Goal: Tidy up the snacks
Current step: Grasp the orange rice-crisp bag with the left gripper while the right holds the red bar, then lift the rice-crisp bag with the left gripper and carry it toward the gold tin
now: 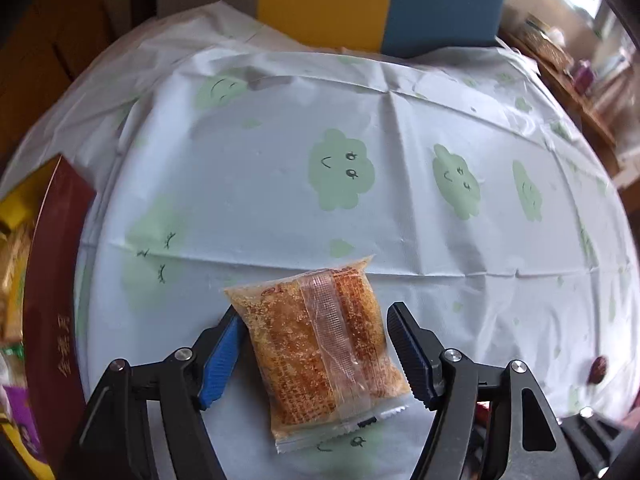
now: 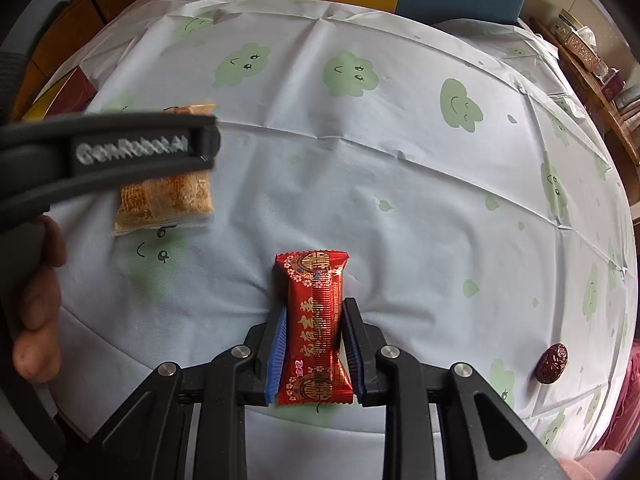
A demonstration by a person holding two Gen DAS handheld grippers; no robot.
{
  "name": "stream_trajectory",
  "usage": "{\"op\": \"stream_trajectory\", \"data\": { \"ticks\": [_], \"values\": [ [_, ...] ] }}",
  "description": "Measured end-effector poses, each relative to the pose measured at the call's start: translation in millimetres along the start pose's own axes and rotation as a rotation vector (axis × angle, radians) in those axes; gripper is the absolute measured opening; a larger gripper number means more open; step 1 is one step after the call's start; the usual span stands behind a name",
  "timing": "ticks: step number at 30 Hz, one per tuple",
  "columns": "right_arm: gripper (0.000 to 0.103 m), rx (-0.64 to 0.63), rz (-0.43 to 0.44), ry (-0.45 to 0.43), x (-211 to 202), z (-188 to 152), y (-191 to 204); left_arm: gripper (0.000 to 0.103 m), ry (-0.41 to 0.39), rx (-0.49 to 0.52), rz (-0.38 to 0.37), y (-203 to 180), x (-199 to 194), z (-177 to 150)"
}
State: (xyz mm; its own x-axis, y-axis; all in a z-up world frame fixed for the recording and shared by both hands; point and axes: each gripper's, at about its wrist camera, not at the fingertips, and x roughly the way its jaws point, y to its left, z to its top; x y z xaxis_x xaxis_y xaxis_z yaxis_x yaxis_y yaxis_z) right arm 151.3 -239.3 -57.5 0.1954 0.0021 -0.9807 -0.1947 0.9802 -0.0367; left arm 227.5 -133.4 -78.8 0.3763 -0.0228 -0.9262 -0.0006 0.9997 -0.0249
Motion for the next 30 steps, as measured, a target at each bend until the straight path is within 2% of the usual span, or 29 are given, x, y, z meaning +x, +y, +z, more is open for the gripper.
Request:
{"op": "stream_trajectory", "data": {
  "ticks": [1,3,8,13,17,20,30],
  "values": [
    [0.027,0.001,0.002,0.0,-0.2,-0.1,0.0,0.071,-0.016,0.035,0.012,-1.4,-0.4,-3.2],
    [0.027,0.003,0.007,0.0,0.4,0.1,-1.2,0.061,-0.054,0.1,0.028,-4.9,-2.3,-9.8],
    [0.027,0.004,0.015,-0.003,0.7,0.2,-2.9,0.06,-0.095,0.16,-0.023,18.2,-16.5,-36.0],
    [0.027,-0.004,0.009,-0.009,0.4,-0.9,-3.2,0.06,-0.105,0.218,-0.108,39.9,-35.8,-79.1],
    [0.027,-0.006,0.003,-0.015,0.5,-3.0,-1.3,0.061,-0.152,0.291,-0.08,37.4,-41.2,-108.6],
    [0.027,-0.007,-0.001,-0.019,-0.2,-3.9,0.6,0.062,-0.194,0.3,-0.075,40.3,-40.5,-119.9],
    [0.027,-0.004,-0.006,-0.029,0.9,-6.6,1.3,0.063,-0.267,0.269,-0.077,44.5,-43.7,-131.4]
  ]
}}
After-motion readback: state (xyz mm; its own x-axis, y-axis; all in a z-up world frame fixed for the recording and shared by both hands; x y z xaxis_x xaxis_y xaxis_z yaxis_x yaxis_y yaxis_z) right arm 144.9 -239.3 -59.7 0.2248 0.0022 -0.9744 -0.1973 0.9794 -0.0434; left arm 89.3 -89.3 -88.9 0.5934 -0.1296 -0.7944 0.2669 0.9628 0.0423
